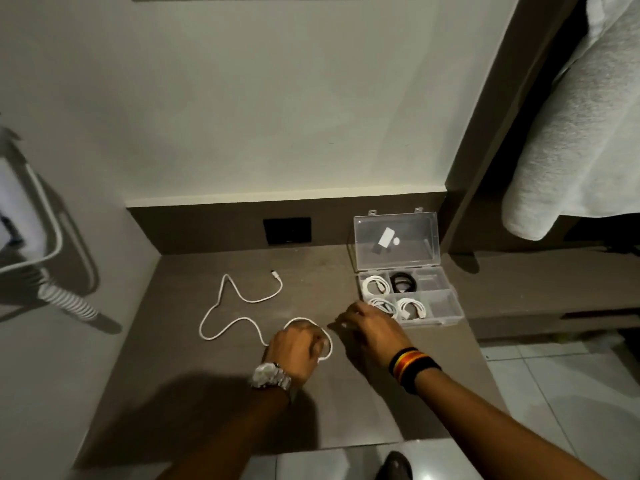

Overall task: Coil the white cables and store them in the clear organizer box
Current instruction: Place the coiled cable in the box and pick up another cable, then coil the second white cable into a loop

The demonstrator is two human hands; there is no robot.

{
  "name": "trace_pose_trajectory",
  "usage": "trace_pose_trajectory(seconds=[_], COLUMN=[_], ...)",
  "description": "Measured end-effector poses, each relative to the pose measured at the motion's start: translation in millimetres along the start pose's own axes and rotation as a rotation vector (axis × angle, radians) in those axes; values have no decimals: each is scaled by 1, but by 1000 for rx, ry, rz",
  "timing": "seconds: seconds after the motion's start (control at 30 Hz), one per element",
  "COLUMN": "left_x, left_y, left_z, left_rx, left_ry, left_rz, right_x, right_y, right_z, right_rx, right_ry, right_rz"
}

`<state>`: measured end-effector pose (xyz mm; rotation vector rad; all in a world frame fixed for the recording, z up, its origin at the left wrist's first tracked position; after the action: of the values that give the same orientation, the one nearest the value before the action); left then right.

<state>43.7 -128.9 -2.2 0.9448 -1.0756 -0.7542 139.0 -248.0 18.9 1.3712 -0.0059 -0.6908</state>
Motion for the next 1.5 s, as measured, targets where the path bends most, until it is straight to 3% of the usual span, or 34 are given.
trace_pose_trajectory(seconds=[0.2,0.37,0.47,0.6,0.67,0.73,0.83,0.97,1.17,1.37,1.5], left_x=[-8,-6,-7,-27,-35,-29,-7,22,42,61,70], left_y=[-45,-50,-44,-7,20,47,103,166,213,216,226], left_z=[21,29,37,49,55,57,57,68,71,61,53], left_rx=[-128,-88,-56,-40,-26,-20,-126,-260,-174,-236,-181], left_ry=[-34,-52,-78,118,255,276,62,-245,-396,-396,-451], left_rz=[-218,-352,-276,252,779,1311,1741,2031,1915,1638,1688], right_x=[-28,-34,-45,-53,-56,-62,-80,-101,-118,-111,-109], right_y=[-66,-70,-64,-14,16,41,73,109,136,195,199], right_z=[-9,-5,-6,-3,-1,-2,-7,-10,-15,-22,-30], right_rx=[-97,1,46,98,169,201,186,184,161,285,189], right_ry=[-63,-24,66,38,33,40,98,188,303,368,343], right_rz=[198,305,288,-77,-425,-800,-1045,-1120,-1088,-1165,-1105])
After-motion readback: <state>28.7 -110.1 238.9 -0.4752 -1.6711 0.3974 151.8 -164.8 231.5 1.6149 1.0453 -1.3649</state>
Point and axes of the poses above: each hand's wrist, its own z-axis away from the middle knuckle, its own y-axis out of the back of the hand, x = y × z, the point moved 8 cm from there along -z, towards the middle knuckle, and after that the axes turned 14 degrees about -x, right-handed, at the moved point
